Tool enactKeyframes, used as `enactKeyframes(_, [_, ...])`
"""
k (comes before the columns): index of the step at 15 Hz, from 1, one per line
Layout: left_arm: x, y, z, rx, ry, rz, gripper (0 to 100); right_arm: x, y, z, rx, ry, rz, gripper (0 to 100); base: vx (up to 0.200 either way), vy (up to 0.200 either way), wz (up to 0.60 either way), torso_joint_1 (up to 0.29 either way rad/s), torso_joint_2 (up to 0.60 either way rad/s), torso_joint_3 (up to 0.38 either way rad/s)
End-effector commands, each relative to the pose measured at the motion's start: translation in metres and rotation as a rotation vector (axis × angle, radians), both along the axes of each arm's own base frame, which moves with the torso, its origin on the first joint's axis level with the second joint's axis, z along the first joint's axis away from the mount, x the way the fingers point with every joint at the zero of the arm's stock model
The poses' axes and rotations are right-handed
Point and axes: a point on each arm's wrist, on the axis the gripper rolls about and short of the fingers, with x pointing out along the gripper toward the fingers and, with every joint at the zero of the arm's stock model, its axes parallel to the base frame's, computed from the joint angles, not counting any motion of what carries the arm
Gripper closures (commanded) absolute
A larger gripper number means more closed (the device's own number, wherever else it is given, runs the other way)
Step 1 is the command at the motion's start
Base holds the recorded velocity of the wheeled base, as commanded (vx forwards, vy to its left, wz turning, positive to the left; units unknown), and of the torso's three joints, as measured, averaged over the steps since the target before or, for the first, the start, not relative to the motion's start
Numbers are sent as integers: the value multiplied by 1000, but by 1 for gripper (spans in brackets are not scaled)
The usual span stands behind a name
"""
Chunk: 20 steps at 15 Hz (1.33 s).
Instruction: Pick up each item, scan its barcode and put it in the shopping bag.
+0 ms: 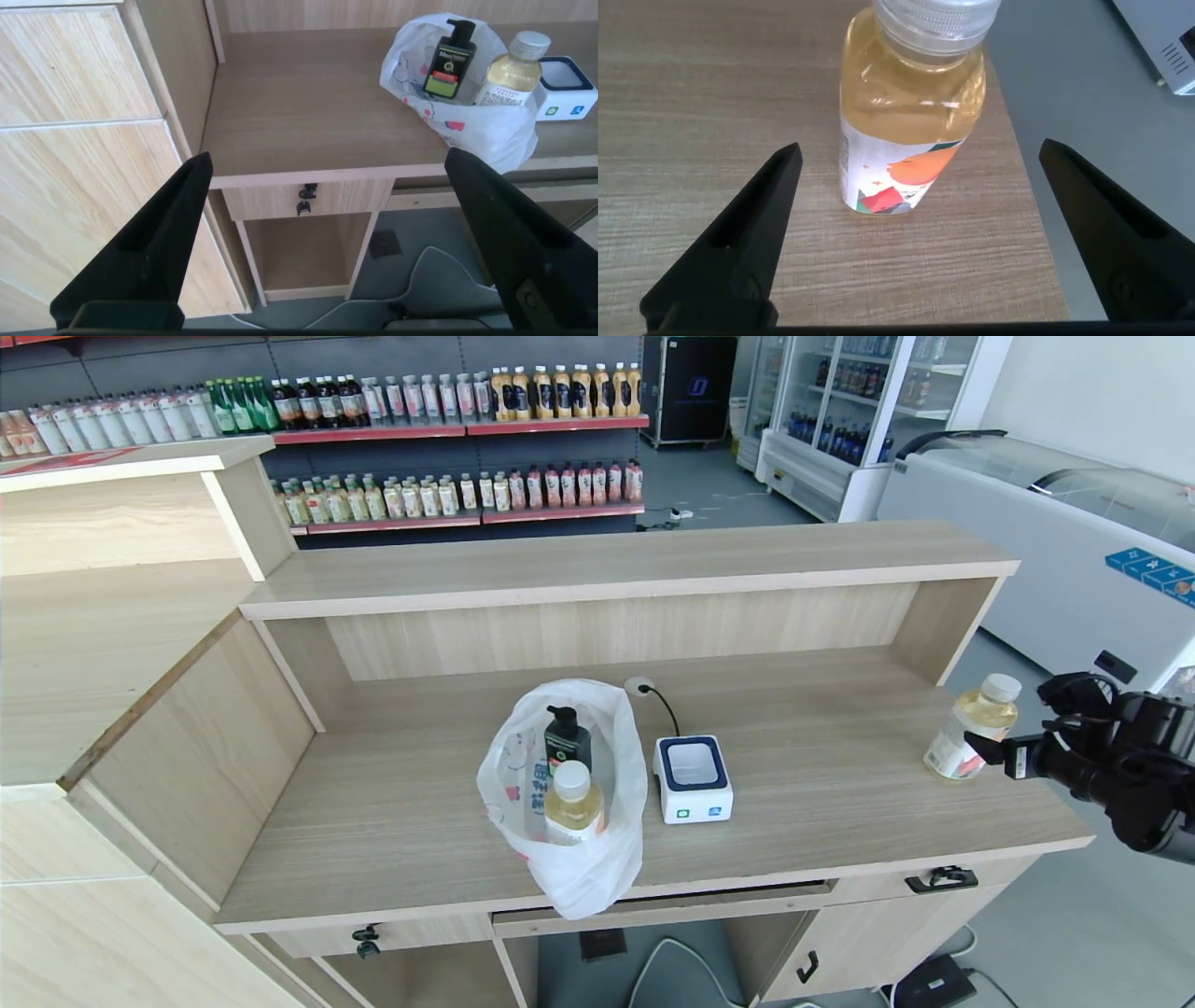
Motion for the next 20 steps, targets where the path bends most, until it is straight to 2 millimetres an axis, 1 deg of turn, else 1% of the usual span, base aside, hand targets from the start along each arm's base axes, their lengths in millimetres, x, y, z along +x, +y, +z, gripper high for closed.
enactKeyframes(1, [0,0,0,0,0,0,0,7,-3,-4,0,-4,1,0,0,0,0,0,0,0])
enactKeyframes(8, [0,0,0,0,0,0,0,25,3,-17,3,-7,26,0,0,0,0,0,0,0])
enactKeyframes(17, [0,0,0,0,0,0,0,43,-2,-28,-8,-30,23,0,0,0,0,0,0,0])
enactKeyframes(20, [0,0,0,0,0,0,0,47,0,-31,-7,-31,32,0,0,0,0,0,0,0])
